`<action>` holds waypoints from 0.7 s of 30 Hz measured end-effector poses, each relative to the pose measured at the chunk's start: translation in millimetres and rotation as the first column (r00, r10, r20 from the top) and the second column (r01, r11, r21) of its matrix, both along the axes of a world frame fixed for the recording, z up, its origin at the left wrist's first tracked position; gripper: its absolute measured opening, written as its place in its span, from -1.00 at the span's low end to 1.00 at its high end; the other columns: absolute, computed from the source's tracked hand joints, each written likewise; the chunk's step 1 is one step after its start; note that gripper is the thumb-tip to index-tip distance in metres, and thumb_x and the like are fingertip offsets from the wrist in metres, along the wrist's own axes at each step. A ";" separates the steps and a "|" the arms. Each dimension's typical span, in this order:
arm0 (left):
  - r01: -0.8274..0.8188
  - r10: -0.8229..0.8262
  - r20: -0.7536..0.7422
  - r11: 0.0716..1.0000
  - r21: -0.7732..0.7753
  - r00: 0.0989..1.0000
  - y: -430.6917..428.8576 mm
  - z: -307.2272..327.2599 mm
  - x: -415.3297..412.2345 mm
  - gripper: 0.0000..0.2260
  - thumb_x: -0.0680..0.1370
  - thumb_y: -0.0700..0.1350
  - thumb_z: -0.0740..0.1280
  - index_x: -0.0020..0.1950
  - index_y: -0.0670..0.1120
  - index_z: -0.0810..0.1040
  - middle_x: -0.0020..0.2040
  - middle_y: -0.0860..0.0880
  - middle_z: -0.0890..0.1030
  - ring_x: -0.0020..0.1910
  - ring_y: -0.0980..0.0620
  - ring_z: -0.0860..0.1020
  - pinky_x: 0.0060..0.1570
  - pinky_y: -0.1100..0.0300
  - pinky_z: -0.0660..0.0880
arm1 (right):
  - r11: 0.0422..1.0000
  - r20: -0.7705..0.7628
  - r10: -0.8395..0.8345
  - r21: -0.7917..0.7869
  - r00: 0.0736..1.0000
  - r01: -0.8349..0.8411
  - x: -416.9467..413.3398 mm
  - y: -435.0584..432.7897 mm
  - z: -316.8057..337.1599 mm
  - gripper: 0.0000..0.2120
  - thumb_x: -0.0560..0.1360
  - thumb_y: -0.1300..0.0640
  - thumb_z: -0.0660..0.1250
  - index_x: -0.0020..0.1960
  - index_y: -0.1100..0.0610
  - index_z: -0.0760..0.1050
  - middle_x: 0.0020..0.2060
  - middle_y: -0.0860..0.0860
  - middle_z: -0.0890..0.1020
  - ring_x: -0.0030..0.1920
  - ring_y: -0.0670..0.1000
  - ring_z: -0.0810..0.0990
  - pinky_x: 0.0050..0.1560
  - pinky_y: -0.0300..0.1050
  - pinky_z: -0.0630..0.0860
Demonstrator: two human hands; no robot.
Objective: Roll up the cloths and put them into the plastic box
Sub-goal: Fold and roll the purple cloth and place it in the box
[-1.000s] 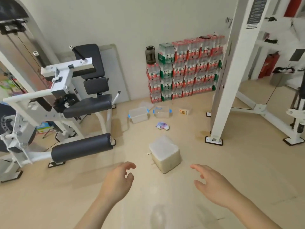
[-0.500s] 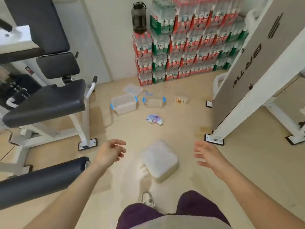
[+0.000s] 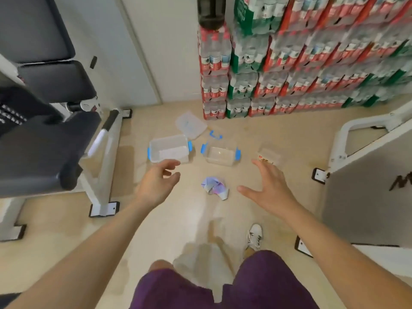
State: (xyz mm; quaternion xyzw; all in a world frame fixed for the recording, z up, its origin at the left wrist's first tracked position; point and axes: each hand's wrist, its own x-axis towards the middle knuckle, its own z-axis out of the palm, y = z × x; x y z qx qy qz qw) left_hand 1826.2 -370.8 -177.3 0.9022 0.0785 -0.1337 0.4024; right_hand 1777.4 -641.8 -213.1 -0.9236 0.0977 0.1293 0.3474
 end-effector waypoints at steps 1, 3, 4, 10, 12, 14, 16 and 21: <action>0.005 -0.005 -0.021 1.000 0.000 1.000 -9.9 -9.9 20.3 -0.75 0.51 -0.12 0.35 0.18 0.05 0.53 0.10 0.06 0.55 0.03 0.07 0.51 -0.05 0.21 0.41 | 0.999 -0.030 0.040 -0.012 0.999 -0.040 24.4 -5.7 -8.8 -0.16 0.34 -0.27 0.40 0.49 -0.06 0.13 0.44 -0.01 0.23 0.45 0.07 0.15 0.36 -0.10 0.17; 0.026 -0.026 -0.077 1.000 0.002 0.997 -26.5 -34.3 57.7 -0.66 0.49 -0.06 0.39 0.26 0.05 0.48 0.15 0.07 0.52 0.12 0.06 0.49 0.01 0.20 0.42 | 0.997 -0.091 0.071 -0.014 0.993 -0.073 69.4 -16.4 -29.4 -0.10 0.31 -0.32 0.38 0.50 -0.08 0.08 0.46 -0.02 0.19 0.46 0.06 0.11 0.37 -0.05 0.20; 0.059 -0.055 -0.102 0.998 0.036 0.993 -32.1 -48.8 74.1 -0.60 0.48 -0.04 0.40 0.30 0.05 0.45 0.18 0.05 0.51 0.16 0.05 0.48 0.05 0.20 0.41 | 0.996 -0.114 0.080 -0.020 0.990 -0.083 89.5 -20.5 -42.3 -0.08 0.29 -0.34 0.38 0.51 -0.09 0.07 0.46 -0.02 0.18 0.46 0.06 0.11 0.37 -0.02 0.21; 0.316 -0.249 -0.316 0.931 0.183 0.915 -32.8 -180.5 169.7 -0.27 0.39 0.01 0.49 0.48 -0.03 0.24 0.41 -0.07 0.39 0.37 -0.11 0.36 0.34 0.06 0.30 | 0.999 -0.327 0.042 0.012 0.944 -0.040 178.7 -20.4 -172.1 -0.02 0.26 -0.38 0.39 0.51 -0.15 -0.02 0.49 0.01 0.13 0.47 0.12 0.12 0.40 0.08 0.25; 0.356 -0.277 -0.375 0.920 0.161 0.885 -26.2 -243.3 199.6 -0.25 0.39 0.02 0.49 0.49 -0.04 0.22 0.43 -0.07 0.37 0.37 -0.10 0.36 0.34 0.07 0.29 | 0.998 -0.387 0.013 0.055 0.922 0.009 202.2 -14.3 -234.6 -0.08 0.32 -0.33 0.38 0.51 -0.11 0.00 0.46 0.05 0.21 0.44 0.12 0.22 0.38 0.03 0.27; 0.408 -0.320 -0.399 0.900 0.156 0.859 -20.8 -315.1 229.4 -0.32 0.42 0.01 0.46 0.47 -0.03 0.26 0.41 -0.07 0.40 0.35 -0.10 0.40 0.32 0.09 0.32 | 0.985 -0.443 -0.065 0.115 0.894 0.128 218.5 -7.4 -303.3 -0.21 0.42 -0.23 0.35 0.51 -0.10 0.04 0.41 0.06 0.33 0.35 0.09 0.38 0.27 -0.07 0.35; 0.446 -0.342 -0.421 0.877 0.177 0.840 -13.6 -392.5 255.2 -0.47 0.47 -0.02 0.41 0.41 -0.02 0.35 0.35 -0.08 0.47 0.30 -0.09 0.46 0.26 0.13 0.35 | 0.974 -0.500 -0.095 0.133 0.860 0.185 231.2 1.0 -378.7 -0.32 0.49 -0.15 0.31 0.50 -0.11 0.07 0.35 0.04 0.41 0.23 0.06 0.49 0.13 -0.15 0.39; 0.617 -0.446 -0.515 0.754 0.224 0.732 -16.9 -569.9 279.3 -0.59 0.48 0.03 0.36 0.31 0.01 0.45 0.27 -0.08 0.53 0.24 -0.06 0.49 0.19 0.20 0.34 | 0.981 -0.572 -0.081 0.101 0.816 0.168 245.4 17.6 -557.6 -0.31 0.52 -0.09 0.27 0.53 -0.07 0.00 0.31 0.14 0.47 0.26 0.15 0.49 0.21 -0.07 0.42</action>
